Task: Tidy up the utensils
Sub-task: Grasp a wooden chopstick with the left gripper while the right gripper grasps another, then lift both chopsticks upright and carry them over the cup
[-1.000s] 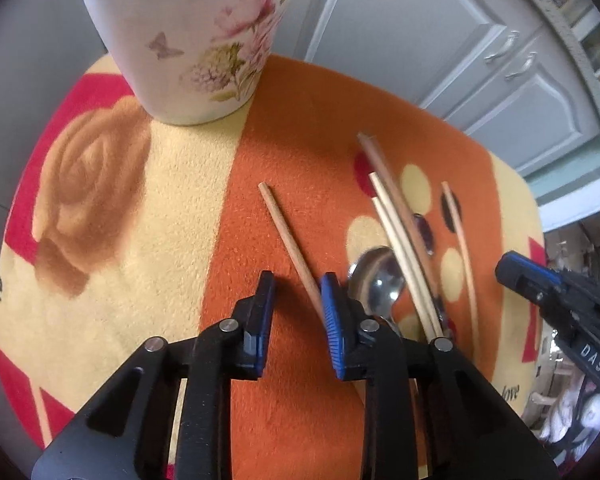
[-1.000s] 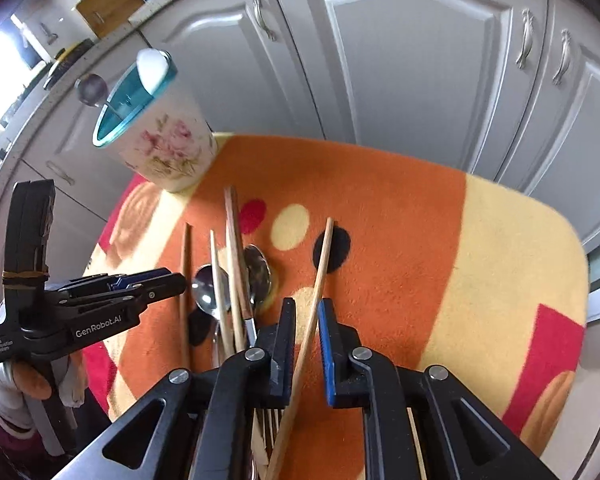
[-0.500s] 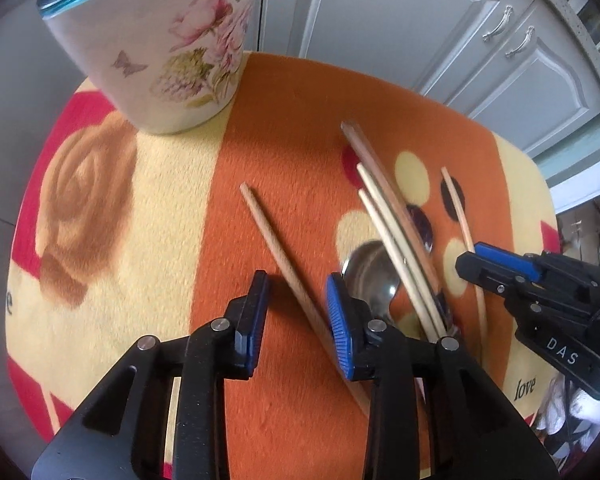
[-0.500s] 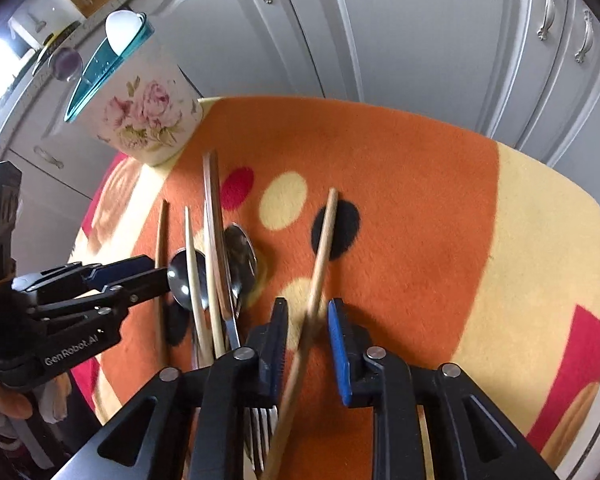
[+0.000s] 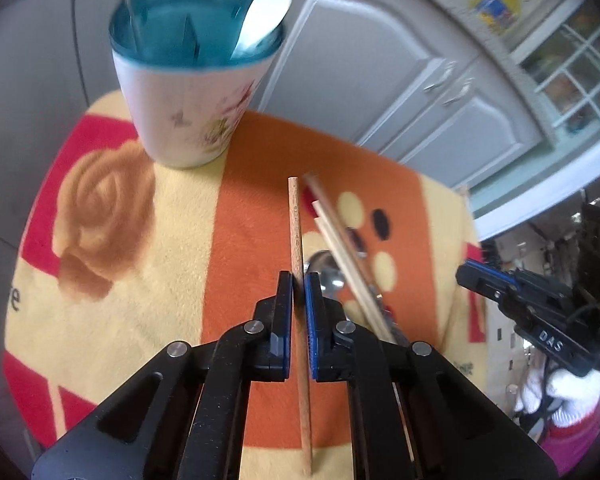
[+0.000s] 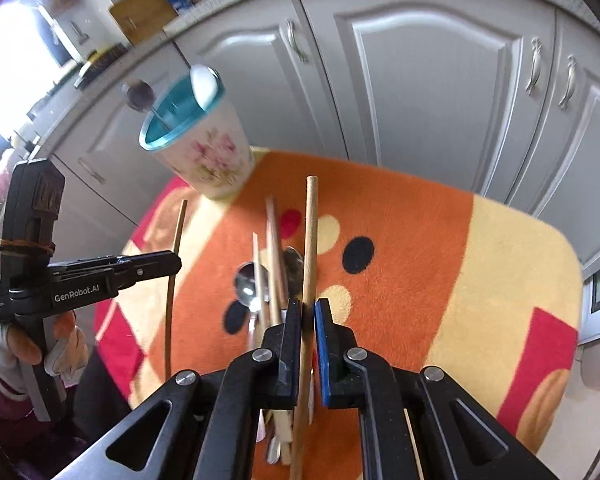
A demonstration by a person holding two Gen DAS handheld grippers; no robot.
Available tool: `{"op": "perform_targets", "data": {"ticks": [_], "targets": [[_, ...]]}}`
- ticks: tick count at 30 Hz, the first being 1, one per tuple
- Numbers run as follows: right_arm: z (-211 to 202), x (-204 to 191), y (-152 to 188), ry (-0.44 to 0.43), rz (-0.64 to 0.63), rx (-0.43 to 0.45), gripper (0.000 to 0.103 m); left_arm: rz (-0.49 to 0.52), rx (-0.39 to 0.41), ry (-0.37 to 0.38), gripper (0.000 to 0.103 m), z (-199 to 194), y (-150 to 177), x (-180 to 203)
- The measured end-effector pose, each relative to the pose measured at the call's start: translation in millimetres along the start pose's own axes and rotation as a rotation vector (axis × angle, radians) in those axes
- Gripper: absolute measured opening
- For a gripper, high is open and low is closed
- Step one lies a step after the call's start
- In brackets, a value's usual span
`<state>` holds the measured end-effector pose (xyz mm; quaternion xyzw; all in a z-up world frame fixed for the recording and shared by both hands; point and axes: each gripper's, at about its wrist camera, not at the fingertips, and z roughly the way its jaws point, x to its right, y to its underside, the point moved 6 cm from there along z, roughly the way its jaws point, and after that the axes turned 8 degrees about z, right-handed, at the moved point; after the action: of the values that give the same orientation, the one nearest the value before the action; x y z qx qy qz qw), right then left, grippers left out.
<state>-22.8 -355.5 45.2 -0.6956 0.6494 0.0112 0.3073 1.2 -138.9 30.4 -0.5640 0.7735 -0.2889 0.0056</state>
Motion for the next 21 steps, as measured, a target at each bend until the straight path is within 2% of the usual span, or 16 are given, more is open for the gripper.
{"op": "perform_targets", "data": {"ticks": [5, 7, 11, 14, 16, 18, 21], "targets": [[-29, -16, -1, -0.019, -0.046, 0.049, 0.006, 0.064, 0.069, 0.019, 0.004, -38, -3, 11], [-25, -15, 1, 0.009, -0.050, 0.043, 0.006, 0.065, 0.075, 0.012, 0.004, -43, -6, 9], [2, 0, 5, 0.063, -0.025, -0.019, 0.006, 0.051, 0.075, 0.010, 0.004, -48, 1, 3], [33, 12, 12, 0.114, -0.010, -0.099, 0.010, 0.050, 0.076, 0.013, 0.004, -53, 6, -2], [47, 21, 14, 0.120, 0.025, -0.123, 0.013, 0.047, 0.077, 0.013, 0.004, -54, 6, -4], [62, 27, 15, 0.129, 0.049, -0.150, 0.021, 0.043, 0.074, 0.013, 0.004, -52, 6, -4], [79, 32, 11, 0.152, 0.057, -0.164, 0.023, 0.053, 0.070, 0.012, 0.004, -52, 7, -2]]}}
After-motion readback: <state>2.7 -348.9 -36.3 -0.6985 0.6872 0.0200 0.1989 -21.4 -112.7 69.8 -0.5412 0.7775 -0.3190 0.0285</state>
